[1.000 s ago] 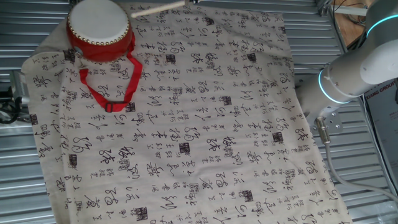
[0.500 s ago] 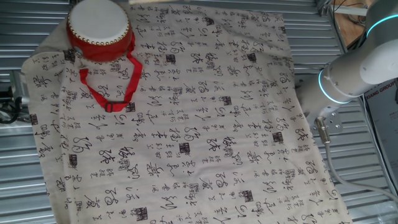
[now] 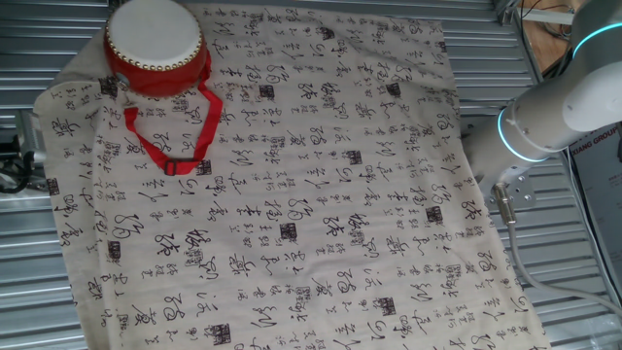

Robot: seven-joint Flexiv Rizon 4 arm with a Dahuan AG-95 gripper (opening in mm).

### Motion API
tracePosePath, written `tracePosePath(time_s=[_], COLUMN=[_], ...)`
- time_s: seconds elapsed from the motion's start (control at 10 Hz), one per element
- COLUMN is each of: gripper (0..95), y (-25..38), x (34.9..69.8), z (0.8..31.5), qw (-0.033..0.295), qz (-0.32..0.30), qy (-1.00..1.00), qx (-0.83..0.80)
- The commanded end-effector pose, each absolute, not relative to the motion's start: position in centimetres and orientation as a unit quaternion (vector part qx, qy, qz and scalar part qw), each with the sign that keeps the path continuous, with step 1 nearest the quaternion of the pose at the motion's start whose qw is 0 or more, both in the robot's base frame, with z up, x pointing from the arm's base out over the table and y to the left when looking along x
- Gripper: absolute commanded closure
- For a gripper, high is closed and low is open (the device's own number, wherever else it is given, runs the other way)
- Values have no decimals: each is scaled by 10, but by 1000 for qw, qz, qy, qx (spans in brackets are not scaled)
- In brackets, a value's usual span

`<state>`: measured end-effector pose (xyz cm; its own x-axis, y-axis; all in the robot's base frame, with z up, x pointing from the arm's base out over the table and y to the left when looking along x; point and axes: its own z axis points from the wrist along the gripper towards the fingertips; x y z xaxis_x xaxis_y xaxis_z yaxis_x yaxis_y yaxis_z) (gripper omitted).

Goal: Play the drum

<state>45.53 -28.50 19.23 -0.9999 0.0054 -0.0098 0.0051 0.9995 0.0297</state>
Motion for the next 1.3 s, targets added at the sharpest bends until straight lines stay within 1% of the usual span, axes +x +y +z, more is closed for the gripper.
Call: tracePosePath(time_s=[0.1, 0.4, 1.3], gripper=[950, 950, 950], y=[-284, -284, -286], x=[455, 455, 461], z=[191, 191, 177], qw=[7, 6, 10], qz=[11, 11, 9], qy=[1000, 1000, 1000], qx=[-2, -13, -25])
